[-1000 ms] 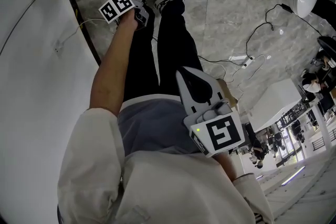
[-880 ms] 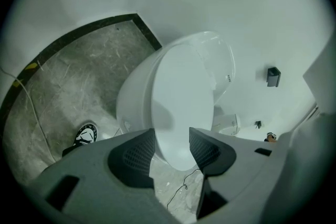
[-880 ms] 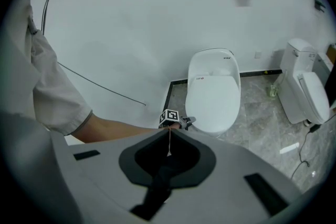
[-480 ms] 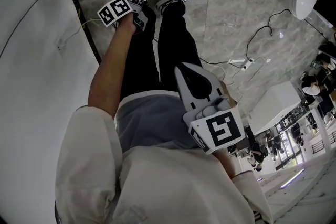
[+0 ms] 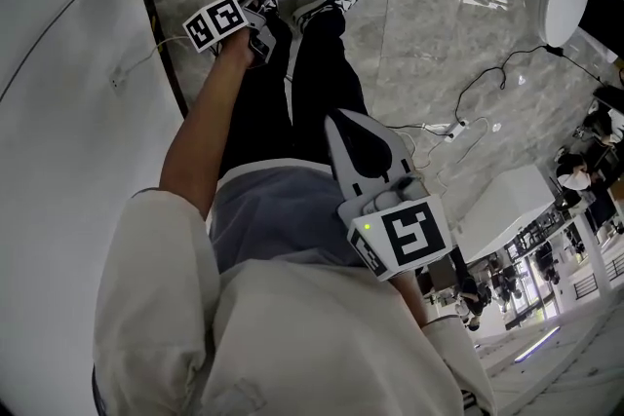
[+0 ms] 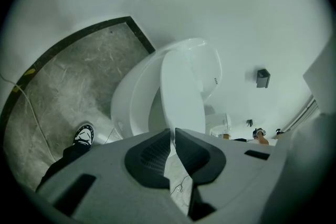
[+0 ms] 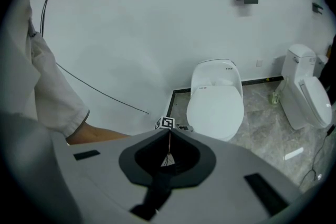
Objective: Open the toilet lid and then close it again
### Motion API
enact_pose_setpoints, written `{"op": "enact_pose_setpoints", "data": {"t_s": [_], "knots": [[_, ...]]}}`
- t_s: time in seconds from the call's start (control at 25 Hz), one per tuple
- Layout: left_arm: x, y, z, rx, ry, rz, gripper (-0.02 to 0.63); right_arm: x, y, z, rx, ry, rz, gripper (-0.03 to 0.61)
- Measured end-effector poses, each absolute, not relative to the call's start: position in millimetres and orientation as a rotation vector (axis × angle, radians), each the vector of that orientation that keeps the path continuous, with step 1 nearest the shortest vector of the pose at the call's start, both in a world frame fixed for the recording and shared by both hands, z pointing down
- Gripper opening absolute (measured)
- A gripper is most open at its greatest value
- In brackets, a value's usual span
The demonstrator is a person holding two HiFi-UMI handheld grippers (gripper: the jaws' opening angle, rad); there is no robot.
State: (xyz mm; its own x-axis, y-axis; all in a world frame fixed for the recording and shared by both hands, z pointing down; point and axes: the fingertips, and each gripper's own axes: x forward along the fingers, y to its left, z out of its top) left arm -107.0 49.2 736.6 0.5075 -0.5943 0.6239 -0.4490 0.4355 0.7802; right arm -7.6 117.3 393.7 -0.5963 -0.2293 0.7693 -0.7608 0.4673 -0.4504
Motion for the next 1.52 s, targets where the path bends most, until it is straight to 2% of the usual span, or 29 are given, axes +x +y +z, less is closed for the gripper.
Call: {"op": "enact_pose_setpoints", "data": {"t_s": [1.52], "knots": [[-116.7, 6.4, 629.3, 1.207, -1.103, -0.382, 0.025, -21.0, 113.4, 338.4, 0.827, -2.218, 0.924, 0.011]]}}
